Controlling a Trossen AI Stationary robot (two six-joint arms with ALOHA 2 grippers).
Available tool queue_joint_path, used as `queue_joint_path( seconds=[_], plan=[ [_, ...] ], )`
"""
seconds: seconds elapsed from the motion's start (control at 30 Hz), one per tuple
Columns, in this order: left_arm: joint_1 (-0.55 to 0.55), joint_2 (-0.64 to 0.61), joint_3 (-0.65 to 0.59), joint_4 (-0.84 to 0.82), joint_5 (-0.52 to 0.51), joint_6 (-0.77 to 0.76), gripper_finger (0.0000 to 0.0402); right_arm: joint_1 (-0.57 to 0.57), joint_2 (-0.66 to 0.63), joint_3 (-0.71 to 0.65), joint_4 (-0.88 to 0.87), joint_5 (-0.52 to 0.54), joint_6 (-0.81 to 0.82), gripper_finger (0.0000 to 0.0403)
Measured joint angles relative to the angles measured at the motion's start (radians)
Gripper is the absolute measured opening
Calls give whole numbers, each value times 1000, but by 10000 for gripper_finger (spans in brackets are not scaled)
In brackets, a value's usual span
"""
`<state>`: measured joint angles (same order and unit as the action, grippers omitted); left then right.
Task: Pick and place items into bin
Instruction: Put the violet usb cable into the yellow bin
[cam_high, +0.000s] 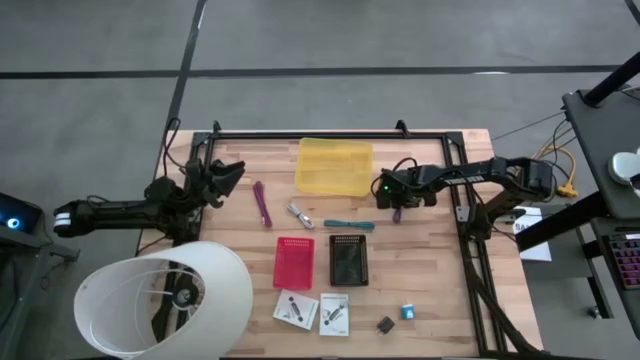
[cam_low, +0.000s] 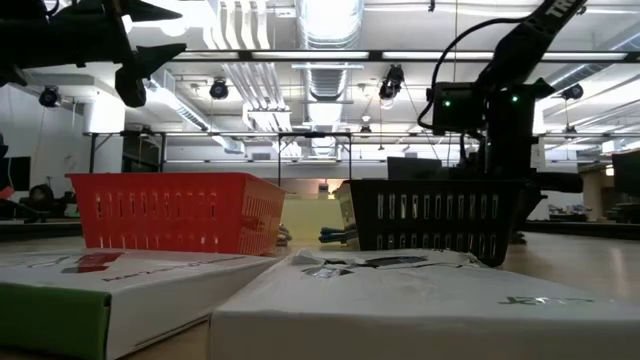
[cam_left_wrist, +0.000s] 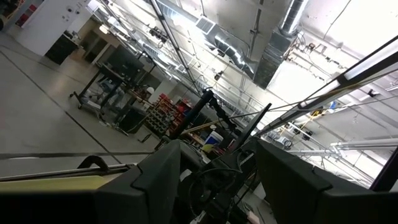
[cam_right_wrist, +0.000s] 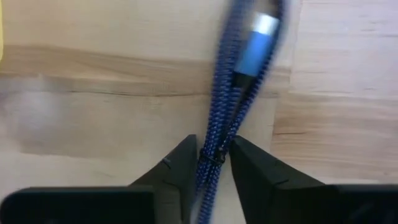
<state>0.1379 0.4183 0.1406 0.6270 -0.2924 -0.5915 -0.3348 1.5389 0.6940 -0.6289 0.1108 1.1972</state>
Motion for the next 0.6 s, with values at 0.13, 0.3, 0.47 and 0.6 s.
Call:
queue_joint_path(
  seconds=[0.13,0.3,0.47,0.6],
  plan=[
    [0,0,0,0,0,1,194,-1,-29,-3,3,-16,-19,40],
    [0,0,-1,0,0,2,194,1,-60,-2,3,-32,-38,17],
    [0,-1,-1,1,0,1,194,1,-119,16,7,-73,-54,17],
    [0,-2,-1,0,0,1,194,1,-199,50,20,-90,-92,16]
  ],
)
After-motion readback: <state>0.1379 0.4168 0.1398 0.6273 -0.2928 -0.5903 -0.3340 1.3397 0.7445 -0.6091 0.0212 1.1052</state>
